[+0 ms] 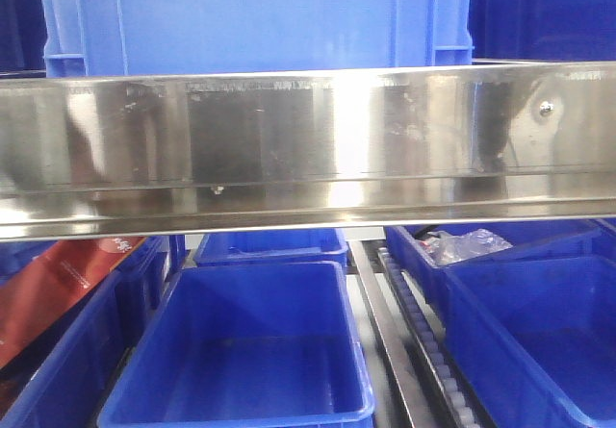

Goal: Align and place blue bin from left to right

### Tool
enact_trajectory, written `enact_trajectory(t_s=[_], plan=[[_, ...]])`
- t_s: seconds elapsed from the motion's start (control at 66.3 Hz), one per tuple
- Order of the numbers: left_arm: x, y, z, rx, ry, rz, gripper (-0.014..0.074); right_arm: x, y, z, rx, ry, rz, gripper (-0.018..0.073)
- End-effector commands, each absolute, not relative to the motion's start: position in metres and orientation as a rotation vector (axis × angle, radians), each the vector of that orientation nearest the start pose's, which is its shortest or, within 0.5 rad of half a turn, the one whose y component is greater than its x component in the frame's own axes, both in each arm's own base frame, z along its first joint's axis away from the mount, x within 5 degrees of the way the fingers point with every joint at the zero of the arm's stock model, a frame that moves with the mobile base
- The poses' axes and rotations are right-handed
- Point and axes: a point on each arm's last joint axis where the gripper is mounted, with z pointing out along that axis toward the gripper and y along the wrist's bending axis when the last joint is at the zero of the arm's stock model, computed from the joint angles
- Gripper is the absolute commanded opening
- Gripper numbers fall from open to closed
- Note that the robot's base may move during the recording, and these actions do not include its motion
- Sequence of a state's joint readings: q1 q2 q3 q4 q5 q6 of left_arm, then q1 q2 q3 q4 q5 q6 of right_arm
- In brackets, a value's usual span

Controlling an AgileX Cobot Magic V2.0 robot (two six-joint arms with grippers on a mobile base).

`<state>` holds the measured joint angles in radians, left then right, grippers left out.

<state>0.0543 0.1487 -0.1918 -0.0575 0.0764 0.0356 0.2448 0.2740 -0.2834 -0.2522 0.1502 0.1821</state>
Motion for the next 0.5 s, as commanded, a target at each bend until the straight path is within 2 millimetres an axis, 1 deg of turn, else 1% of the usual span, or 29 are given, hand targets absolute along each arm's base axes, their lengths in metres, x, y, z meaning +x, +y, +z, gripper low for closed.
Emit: enact_trajectory(t_s=[0.0,0.091,0.136,0.181,0.483], plan=[[0.059,0.004,0.243,-0.064,1.465,0.036,-0.0111,0.074,0.015,0.281,-0.231,1.573,0.095,-0.0069],[0.057,0.004,0.219,-0.071,1.451,0.034,-0.0111,0.074,0.015,0.281,-0.231,1.573,0.095,-0.0069],[0.056,0.004,0.217,-0.071,1.434,0.034,-0.0111,0.074,0.015,0.281,-0.231,1.573,0.095,-0.0069],[0.056,0.003,0.209,-0.067,1.526,0.026,-0.0111,0.074,0.015,0.281,-0.231,1.573,0.095,-0.0069],[0.056,0.003,0.21,-0.064,1.519,0.03,-0.0111,0.074,0.015,0.281,-0.231,1.573,0.095,-0.0069]])
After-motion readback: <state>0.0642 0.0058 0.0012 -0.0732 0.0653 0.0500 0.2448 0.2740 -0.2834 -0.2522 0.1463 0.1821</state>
